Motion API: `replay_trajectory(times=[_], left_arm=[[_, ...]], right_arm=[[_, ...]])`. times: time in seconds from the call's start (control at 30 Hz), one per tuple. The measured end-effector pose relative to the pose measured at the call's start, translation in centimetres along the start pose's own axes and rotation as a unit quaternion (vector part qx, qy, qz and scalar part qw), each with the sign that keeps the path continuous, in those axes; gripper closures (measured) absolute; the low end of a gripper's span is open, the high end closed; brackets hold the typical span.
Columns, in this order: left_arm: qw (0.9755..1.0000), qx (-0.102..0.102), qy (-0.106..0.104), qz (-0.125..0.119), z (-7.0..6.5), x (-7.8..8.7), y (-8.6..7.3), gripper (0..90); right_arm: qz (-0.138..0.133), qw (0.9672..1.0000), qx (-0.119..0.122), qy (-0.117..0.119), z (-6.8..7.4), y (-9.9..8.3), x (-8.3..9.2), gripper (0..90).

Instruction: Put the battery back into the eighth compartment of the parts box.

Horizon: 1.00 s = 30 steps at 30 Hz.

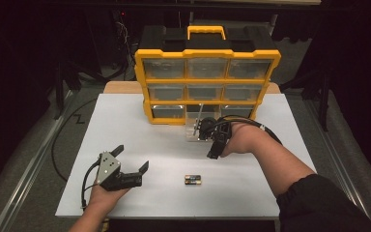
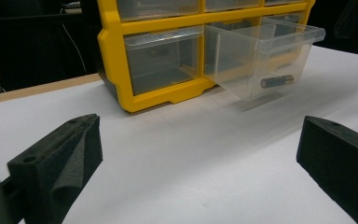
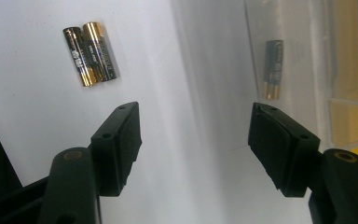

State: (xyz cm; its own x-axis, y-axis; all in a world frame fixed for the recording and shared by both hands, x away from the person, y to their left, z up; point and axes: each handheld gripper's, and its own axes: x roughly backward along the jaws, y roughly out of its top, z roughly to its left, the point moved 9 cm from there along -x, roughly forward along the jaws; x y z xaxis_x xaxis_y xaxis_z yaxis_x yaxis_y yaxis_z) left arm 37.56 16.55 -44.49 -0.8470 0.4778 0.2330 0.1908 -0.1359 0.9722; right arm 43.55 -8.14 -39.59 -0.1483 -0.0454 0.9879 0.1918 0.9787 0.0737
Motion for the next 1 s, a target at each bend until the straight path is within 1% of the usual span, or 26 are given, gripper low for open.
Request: replay_trajectory(times=[0.13, 0.17, 0.23, 0.3, 0.4, 0.5, 0.6, 0.67, 0.73, 0.83, 0.93, 0.97, 1.0], left_arm=[[1.0000, -0.001, -0.001, 0.000, 0.0, 0.0, 0.0, 1.0], [1.0000, -0.001, 0.000, 0.000, 0.0, 0.0, 0.0, 1.0], [1.0000, 0.000, 0.000, -0.001, 0.0, 0.0, 0.0, 1.1], [1.0000, -0.001, 0.001, -0.001, 0.0, 0.0, 0.0, 1.0], [1.0000, 0.000, 0.000, -0.002, 0.0, 0.0, 0.0, 1.0], [1.0000, 0.001, 0.000, -0.002, -0.1, 0.0, 0.0, 1.1], [1.0000, -0.001, -0.001, 0.000, -0.1, 0.0, 0.0, 1.0], [1.0000, 0.001, -0.001, -0.001, -0.1, 0.0, 0.0, 1.1], [1.0000, 0.001, -0.001, -0.002, -0.1, 0.0, 0.0, 1.0], [1.0000, 0.000, -0.002, -0.001, -0.1, 0.0, 0.0, 1.1], [1.0000, 0.000, -0.002, -0.002, -0.1, 0.0, 0.0, 1.1], [1.0000, 0.000, -0.002, -0.001, -0.1, 0.0, 0.0, 1.1], [1.0000, 0.000, -0.002, -0.001, -0.1, 0.0, 0.0, 1.0]], right_arm=[[0.006, 0.9999, 0.008, -0.006, 0.4, -0.5, -0.7, 32.9], [0.003, 1.0000, 0.002, -0.003, 0.5, -0.5, -0.8, 32.2], [0.001, 1.0000, 0.000, -0.004, 0.8, -0.7, -1.1, 30.9], [0.003, 1.0000, -0.001, -0.005, 1.0, -0.9, -1.4, 27.9], [0.000, 1.0000, -0.002, -0.003, 1.2, -1.1, -1.7, 25.8], [0.003, 1.0000, 0.002, -0.004, 1.6, -1.3, -2.1, 22.1], [-0.001, 1.0000, 0.000, 0.001, 2.1, -1.4, -2.4, 21.6], [0.000, 1.0000, 0.002, 0.003, 2.4, -1.6, -2.7, 21.2], [0.004, 1.0000, 0.007, 0.000, 2.6, -1.7, -3.0, 20.8], [-0.003, 1.0000, 0.004, 0.007, 3.1, -1.6, -3.3, 20.4], [-0.002, 0.9999, 0.013, 0.007, 3.4, -1.8, -3.8, 19.5], [-0.002, 0.9999, 0.007, 0.010, 3.6, -1.8, -4.0, 19.5], [-0.003, 0.9999, 0.006, 0.012, 3.8, -1.9, -4.1, 19.4]])
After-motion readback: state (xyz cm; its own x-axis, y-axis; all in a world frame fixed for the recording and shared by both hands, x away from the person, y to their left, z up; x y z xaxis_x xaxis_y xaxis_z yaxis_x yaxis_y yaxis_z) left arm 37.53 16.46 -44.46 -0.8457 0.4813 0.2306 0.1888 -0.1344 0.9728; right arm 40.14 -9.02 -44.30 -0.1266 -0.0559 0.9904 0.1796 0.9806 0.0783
